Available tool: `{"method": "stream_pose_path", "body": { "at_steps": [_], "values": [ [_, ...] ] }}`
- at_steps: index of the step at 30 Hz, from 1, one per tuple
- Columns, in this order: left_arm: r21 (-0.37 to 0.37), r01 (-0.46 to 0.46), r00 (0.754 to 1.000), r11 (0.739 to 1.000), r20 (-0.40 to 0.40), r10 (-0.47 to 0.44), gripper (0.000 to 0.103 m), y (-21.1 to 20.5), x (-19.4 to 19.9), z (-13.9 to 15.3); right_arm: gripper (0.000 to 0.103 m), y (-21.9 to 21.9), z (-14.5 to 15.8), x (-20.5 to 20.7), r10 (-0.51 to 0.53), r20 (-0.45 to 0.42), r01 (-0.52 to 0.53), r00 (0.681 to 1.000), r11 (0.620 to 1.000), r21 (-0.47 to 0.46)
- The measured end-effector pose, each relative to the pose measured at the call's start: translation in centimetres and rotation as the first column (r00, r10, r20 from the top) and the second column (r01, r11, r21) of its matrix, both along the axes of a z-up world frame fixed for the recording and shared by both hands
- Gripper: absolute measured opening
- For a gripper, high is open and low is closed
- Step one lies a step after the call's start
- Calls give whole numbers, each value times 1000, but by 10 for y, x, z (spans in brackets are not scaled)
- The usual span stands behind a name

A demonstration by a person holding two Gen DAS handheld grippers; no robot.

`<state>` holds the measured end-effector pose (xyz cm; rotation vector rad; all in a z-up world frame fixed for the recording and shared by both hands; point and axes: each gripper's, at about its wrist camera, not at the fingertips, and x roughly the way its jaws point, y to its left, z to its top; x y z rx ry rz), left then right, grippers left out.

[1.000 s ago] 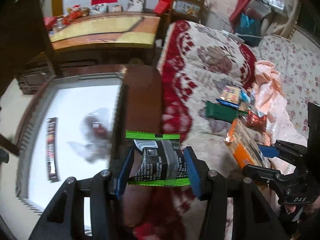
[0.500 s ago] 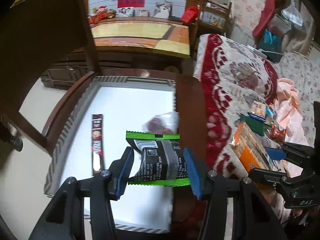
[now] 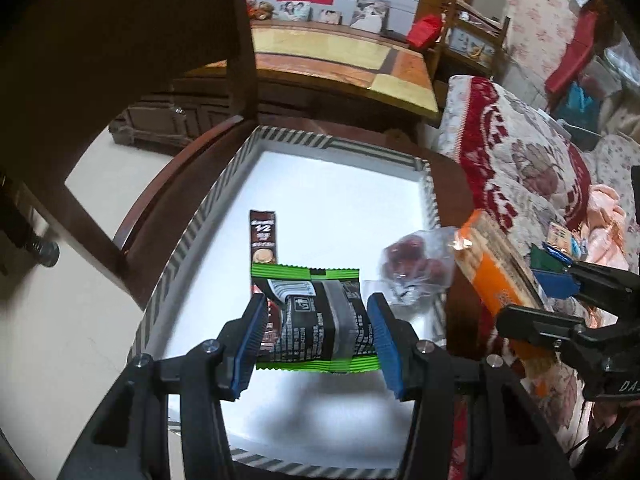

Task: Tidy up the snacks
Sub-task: 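Carry both packs to the white tray and lower them onto it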

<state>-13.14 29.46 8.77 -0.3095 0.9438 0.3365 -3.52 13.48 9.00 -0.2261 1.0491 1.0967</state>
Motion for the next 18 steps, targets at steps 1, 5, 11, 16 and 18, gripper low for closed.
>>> {"method": "stream_pose_path", "body": {
  "at_steps": [1,5,11,16,18],
  "values": [
    [-4,-4,1000,1000,-3,4,54,2,0,-2,53,6,-2,0,7,-2,-7,1000,1000,-7],
    [-15,-14,1000,1000,-12,14,54,9,2,-11,53,28,-17,7,21,-24,-22,999,999,-38],
    [-20,-20,999,1000,-29,19,54,18,12,-23,53,56,-33,27,1,-23,-3,1000,996,-89],
    [-4,-36,998,999,-51,36,54,24,19,-32,53,74,-34,46,-45,-48,40,998,995,-91],
    [-10,-52,997,999,-56,52,54,27,18,-36,53,80,-37,48,-59,-80,52,995,996,-78]
  ]
}}
